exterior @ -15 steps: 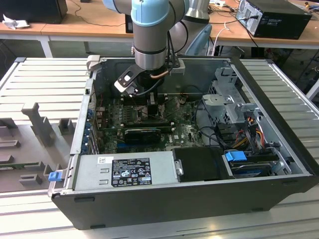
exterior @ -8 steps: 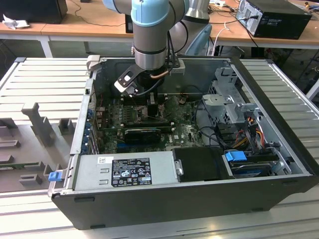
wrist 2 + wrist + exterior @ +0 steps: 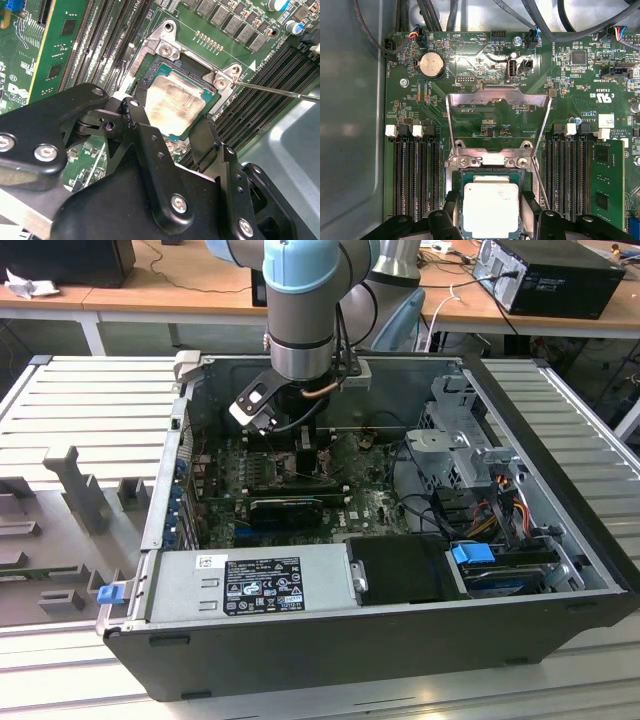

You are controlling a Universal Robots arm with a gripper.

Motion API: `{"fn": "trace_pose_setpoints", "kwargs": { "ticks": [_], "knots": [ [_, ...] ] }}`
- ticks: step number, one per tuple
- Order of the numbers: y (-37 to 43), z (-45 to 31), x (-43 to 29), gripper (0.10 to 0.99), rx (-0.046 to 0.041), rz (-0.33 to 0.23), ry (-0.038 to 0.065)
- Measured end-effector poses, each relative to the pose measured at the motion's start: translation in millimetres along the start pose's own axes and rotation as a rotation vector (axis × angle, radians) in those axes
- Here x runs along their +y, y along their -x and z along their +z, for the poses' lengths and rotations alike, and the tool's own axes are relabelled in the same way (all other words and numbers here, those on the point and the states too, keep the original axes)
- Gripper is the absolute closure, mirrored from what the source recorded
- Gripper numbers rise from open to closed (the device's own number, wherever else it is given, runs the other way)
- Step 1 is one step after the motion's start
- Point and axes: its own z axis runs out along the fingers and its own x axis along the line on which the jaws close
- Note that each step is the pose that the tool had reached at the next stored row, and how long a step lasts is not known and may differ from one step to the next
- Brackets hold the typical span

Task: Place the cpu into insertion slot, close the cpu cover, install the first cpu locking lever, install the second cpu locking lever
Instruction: 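Place the cpu into insertion slot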

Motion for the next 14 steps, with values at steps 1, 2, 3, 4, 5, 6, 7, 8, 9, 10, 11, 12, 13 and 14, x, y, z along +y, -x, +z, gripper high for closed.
{"fn": "trace_pose_setpoints", "kwargs": {
  "ticks": [1, 2, 3, 4, 5, 6, 7, 8, 9, 10, 11, 12, 13, 14],
  "knots": [
    [0.0, 0.0, 0.0, 0.482, -0.0002, 0.000, 0.000],
    [0.0, 0.0, 0.0, 0.482, -0.0005, 0.000, 0.000],
    [0.0, 0.0, 0.0, 0.482, -0.0011, 0.000, 0.000],
    [0.0, 0.1, 0.0, 0.482, -0.0020, 0.000, 0.000],
    [0.0, 0.1, 0.0, 0.482, -0.0034, 0.000, 0.000],
    [0.0, 0.0, 0.0, 0.482, -0.0074, 0.000, 0.000],
    [0.0, 0.0, 0.0, 0.482, -0.0099, 0.000, 0.000],
    [0.0, 0.0, 0.0, 0.482, -0.0135, -0.001, 0.000],
    [0.0, 0.0, 0.0, 0.482, -0.0173, -0.001, 0.000],
    [0.0, 0.0, 0.0, 0.482, -0.0218, -0.001, 0.000],
    [0.0, 0.0, 0.0, 0.482, -0.0301, -0.001, 0.000],
    [0.0, 0.0, 0.0, 0.482, -0.0340, -0.001, 0.000],
    [0.0, 0.0, 0.0, 0.482, -0.0340, -0.001, 0.000],
    [0.0, 0.0, 0.0, 0.482, -0.0332, -0.001, 0.000]
  ]
}}
